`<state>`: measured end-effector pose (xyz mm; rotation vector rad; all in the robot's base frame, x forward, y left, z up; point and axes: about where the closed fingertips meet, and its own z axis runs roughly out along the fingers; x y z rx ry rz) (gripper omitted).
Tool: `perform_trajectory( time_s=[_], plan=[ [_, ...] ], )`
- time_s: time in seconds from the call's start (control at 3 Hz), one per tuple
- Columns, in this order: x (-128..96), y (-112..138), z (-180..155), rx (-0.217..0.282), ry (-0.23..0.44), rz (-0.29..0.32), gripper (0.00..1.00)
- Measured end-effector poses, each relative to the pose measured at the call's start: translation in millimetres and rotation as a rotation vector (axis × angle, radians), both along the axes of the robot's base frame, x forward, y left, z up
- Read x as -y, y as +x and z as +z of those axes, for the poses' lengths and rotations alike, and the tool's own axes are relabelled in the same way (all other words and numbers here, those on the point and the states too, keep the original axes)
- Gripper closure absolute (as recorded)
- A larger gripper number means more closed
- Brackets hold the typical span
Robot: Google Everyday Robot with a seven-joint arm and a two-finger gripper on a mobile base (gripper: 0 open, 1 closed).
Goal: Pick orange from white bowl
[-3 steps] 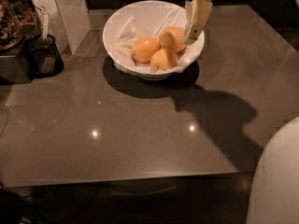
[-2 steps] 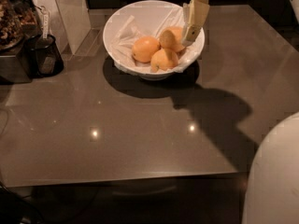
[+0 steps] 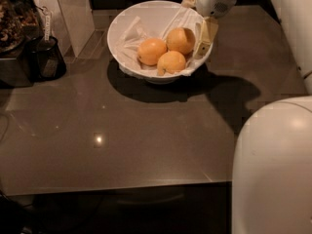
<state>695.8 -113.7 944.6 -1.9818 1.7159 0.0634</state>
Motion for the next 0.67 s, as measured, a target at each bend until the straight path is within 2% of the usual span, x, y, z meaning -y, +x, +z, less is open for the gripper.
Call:
perform_trajectory(
  time_s=[0.67],
  plan=[
    [-10, 14, -12, -0.010, 0.021, -0.001, 0.00]
  ],
)
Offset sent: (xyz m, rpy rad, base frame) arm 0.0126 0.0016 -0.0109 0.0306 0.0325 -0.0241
